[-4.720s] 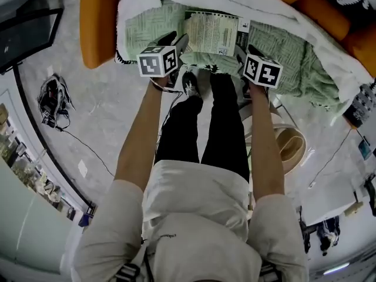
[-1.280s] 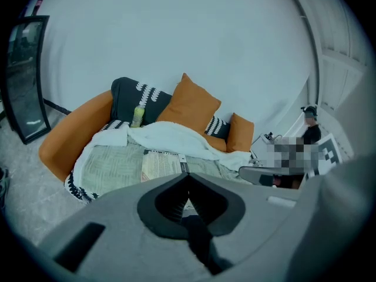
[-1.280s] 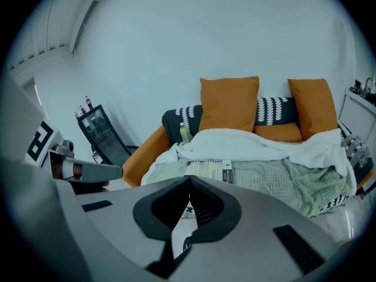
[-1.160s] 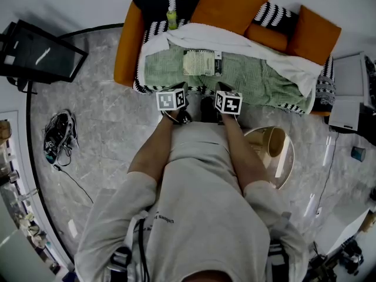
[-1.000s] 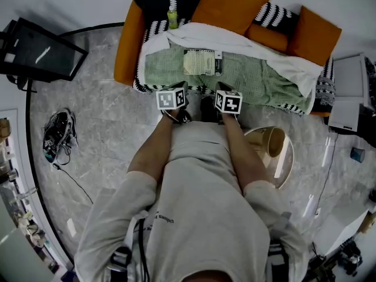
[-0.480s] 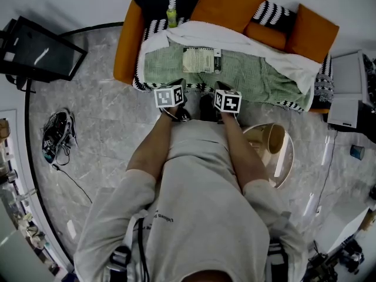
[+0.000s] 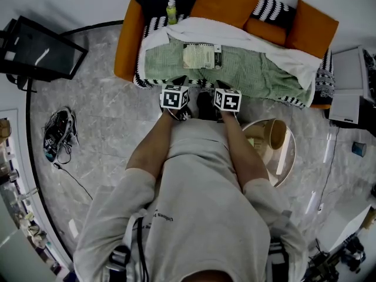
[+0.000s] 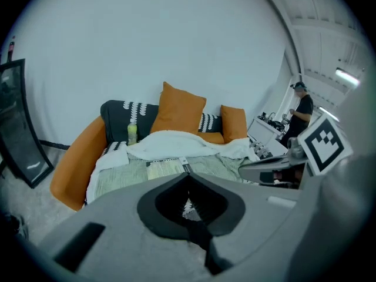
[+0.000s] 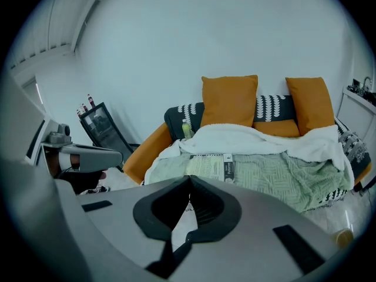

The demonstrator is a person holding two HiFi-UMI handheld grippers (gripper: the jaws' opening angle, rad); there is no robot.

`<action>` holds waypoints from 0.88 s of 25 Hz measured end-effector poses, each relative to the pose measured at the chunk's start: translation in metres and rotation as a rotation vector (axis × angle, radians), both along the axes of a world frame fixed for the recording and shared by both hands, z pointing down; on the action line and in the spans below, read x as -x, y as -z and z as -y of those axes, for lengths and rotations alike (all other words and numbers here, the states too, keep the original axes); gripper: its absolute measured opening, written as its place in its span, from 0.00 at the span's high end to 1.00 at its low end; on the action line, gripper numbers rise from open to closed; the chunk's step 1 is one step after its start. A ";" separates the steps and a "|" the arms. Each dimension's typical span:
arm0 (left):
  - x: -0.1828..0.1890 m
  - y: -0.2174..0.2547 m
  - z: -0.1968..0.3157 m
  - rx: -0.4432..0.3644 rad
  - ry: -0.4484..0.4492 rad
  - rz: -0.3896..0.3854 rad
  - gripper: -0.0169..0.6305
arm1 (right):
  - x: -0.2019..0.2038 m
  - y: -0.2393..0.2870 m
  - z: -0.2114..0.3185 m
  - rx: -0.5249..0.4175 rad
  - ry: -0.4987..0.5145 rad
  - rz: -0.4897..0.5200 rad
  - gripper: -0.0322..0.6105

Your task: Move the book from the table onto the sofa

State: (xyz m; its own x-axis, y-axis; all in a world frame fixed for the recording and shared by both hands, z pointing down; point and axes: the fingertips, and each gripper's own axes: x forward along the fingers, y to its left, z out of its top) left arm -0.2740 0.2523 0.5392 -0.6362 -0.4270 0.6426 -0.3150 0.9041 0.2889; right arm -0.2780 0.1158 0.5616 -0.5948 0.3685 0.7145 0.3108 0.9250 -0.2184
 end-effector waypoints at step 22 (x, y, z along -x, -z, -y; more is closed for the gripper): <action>0.005 0.012 -0.006 -0.001 0.071 0.031 0.96 | 0.000 0.002 0.009 -0.029 0.047 0.015 0.94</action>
State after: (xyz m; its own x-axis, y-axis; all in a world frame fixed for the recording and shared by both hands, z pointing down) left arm -0.2785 0.2582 0.5274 -0.6845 -0.3812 0.6215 -0.2594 0.9240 0.2810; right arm -0.2777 0.1072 0.5592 -0.5880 0.3757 0.7163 0.3572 0.9152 -0.1868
